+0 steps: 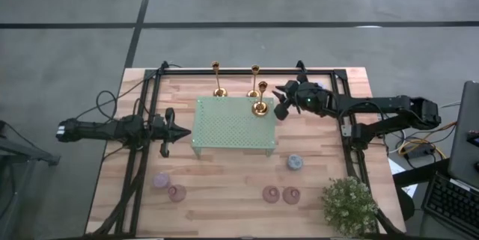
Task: Pick & Place candle stick holders
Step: Put the right gold candle holder on the shelf
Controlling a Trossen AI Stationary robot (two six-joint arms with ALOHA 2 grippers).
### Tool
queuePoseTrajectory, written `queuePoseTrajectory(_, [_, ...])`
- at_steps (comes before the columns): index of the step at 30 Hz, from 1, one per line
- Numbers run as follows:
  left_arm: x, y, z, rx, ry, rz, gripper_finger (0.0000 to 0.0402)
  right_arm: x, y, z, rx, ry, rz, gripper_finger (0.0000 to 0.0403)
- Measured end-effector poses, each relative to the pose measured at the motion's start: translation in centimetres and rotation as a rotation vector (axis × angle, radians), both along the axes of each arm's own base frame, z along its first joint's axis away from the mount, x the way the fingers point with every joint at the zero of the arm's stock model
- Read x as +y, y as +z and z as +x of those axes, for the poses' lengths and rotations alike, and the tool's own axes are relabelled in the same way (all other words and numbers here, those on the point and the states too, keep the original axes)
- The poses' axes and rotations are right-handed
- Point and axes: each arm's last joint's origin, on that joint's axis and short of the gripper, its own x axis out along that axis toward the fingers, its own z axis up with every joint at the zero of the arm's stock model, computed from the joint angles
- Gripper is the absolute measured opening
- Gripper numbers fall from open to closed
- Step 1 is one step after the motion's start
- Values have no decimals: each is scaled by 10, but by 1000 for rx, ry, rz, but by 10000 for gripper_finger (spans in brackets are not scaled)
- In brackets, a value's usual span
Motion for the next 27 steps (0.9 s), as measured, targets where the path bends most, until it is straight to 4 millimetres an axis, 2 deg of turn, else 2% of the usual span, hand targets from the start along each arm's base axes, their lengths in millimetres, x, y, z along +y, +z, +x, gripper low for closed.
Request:
queuePoseTrajectory(4, [0,0,0,0,0,0,14,4,-3,1,37,153,28,103])
queuePoseTrajectory(8, [0,0,0,0,0,0,14,8,2,5,-29,292,42,100])
queuePoseTrajectory(17, [0,0,0,0,0,0,14,9,10,9,-123,348,33,106])
queuePoseTrajectory(27, [0,0,0,0,0,0,14,7,10,16,-173,362,7,111])
